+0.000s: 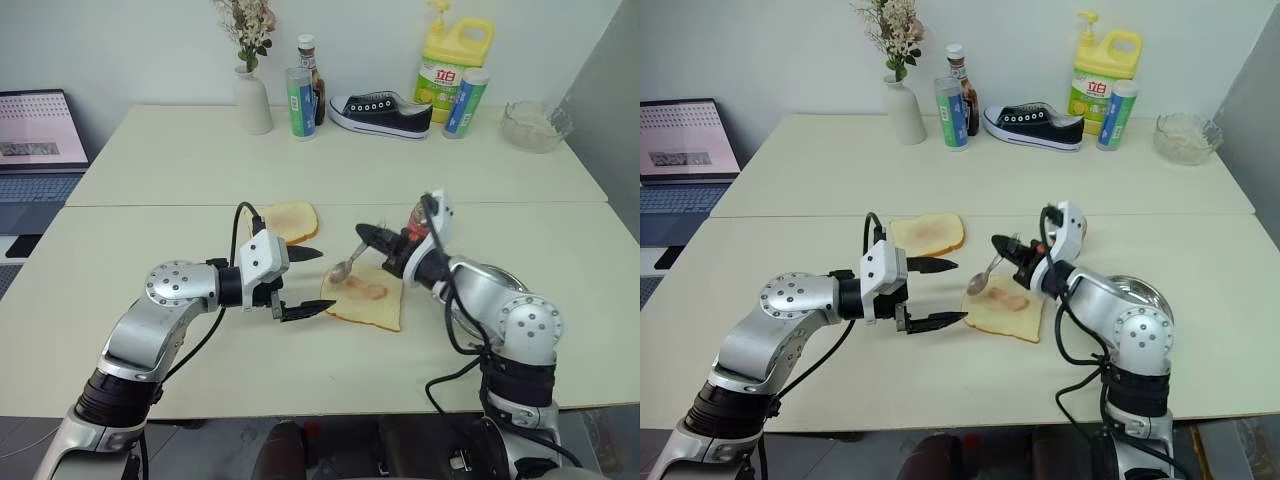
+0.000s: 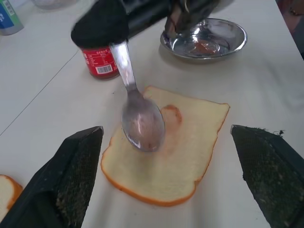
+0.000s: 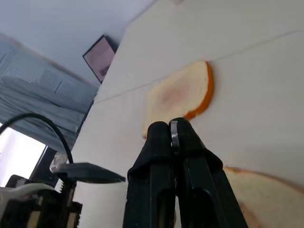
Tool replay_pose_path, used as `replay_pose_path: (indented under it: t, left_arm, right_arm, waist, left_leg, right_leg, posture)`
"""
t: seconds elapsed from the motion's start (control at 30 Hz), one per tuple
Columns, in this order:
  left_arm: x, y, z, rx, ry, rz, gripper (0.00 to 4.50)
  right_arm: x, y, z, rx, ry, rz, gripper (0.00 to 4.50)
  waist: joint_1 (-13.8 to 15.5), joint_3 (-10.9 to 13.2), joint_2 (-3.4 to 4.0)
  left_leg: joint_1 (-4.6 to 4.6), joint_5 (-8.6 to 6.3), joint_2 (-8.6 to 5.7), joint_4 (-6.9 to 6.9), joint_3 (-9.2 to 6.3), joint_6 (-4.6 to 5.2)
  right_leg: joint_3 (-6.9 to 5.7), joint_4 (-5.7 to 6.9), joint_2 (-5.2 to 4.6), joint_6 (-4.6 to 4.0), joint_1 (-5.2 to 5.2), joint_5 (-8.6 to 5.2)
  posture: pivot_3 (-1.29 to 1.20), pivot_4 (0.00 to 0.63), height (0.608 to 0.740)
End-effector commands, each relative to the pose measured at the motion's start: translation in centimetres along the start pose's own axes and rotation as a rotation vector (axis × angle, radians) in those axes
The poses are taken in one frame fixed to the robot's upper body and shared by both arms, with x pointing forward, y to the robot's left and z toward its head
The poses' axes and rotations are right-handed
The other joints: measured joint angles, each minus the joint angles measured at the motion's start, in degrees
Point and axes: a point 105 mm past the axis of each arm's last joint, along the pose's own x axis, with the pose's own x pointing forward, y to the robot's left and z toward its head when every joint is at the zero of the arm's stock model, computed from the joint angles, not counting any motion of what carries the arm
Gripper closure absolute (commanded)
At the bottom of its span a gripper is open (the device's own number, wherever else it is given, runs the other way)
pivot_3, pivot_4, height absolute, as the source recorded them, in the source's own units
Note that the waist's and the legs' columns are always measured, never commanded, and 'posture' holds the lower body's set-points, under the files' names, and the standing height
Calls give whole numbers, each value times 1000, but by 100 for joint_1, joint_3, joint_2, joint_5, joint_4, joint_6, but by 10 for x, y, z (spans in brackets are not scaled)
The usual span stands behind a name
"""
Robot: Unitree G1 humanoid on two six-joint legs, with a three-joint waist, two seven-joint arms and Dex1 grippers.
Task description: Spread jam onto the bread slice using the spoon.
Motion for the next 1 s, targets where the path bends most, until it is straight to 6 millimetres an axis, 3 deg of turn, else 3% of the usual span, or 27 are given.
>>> replay_pose_path:
  t: [0.03, 0.27, 0.5, 0.73, 1.0]
  left_arm:
    - [-4, -1, 9, 37, -21, 11, 0]
    - [-6, -3, 8, 32, -14, 14, 0]
    - [-6, -2, 8, 37, -11, 2, 0]
    - [-5, 0, 8, 42, -11, -11, 0]
    - [-5, 1, 8, 47, -9, -24, 0]
  right_arm:
    - [-1, -3, 1, -11, -22, 13, 4475]
    - [-10, -29, -7, -14, -3, -46, 4475]
    - [-33, -60, -6, -11, -7, -129, 4475]
    - [-50, -72, 11, -34, -52, -176, 4475]
    - [-60, -72, 27, -62, -91, -190, 4475]
  waist:
    - [-3, 0, 0]
    - [-10, 0, 0]
    - [20, 0, 0]
    - [92, 0, -1]
    - [94, 0, -1]
  left_leg:
    - [0, 0, 0, 0, 0, 0]
    - [2, 0, 4, -2, -5, 0]
    - [3, 0, 1, 0, -3, 0]
    - [3, 0, 0, 2, -2, 0]
    - [3, 0, -1, 2, -1, 0]
  right_leg:
    - [0, 0, 0, 0, 0, 0]
    - [-3, 3, 4, 0, 0, 0]
    - [-2, 1, 3, 0, 2, 0]
    - [-1, 1, 2, 1, 4, 0]
    - [-1, 0, 2, 1, 4, 0]
  posture:
    - [0, 150, 740]
    - [0, 150, 740]
    - [0, 150, 740]
    - [0, 150, 740]
    - [0, 150, 740]
